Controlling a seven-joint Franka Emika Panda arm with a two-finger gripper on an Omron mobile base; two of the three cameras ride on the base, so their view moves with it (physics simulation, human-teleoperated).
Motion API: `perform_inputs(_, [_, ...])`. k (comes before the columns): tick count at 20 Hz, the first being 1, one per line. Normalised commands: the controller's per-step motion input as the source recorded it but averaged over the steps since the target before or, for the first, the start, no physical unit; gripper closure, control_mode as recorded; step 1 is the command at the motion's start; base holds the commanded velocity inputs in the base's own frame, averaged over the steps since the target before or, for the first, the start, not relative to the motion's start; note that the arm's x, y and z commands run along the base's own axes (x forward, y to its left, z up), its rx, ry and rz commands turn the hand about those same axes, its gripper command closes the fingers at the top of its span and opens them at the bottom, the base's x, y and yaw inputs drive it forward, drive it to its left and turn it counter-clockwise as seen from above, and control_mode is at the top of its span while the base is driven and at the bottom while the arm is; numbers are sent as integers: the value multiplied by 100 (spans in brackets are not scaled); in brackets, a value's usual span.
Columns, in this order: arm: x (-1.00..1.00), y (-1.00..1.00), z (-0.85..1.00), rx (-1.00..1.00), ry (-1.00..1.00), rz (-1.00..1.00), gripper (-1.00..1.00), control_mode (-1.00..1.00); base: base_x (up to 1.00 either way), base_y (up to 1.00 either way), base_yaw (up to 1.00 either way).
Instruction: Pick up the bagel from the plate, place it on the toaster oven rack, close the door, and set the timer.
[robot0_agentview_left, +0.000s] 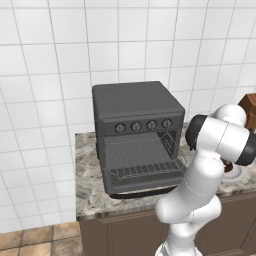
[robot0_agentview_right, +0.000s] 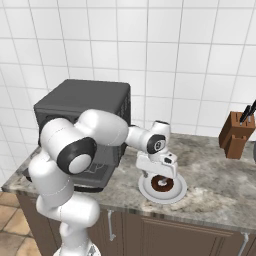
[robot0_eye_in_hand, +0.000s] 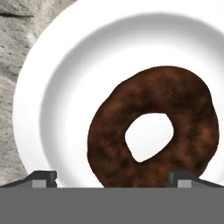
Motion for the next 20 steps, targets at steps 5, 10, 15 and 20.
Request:
perform_inputs(5, [-2,9,-3,0,0,0,-100,-100,0,0,0])
perform_inputs(10, [-1,2,-12,0,0,0,-100,-100,0,0,0])
perform_inputs(15, [0,0,-19,0,0,0,-100,-100,0,0,0])
perform_inputs(20, [0,0,-19,0,0,0,-100,-100,0,0,0])
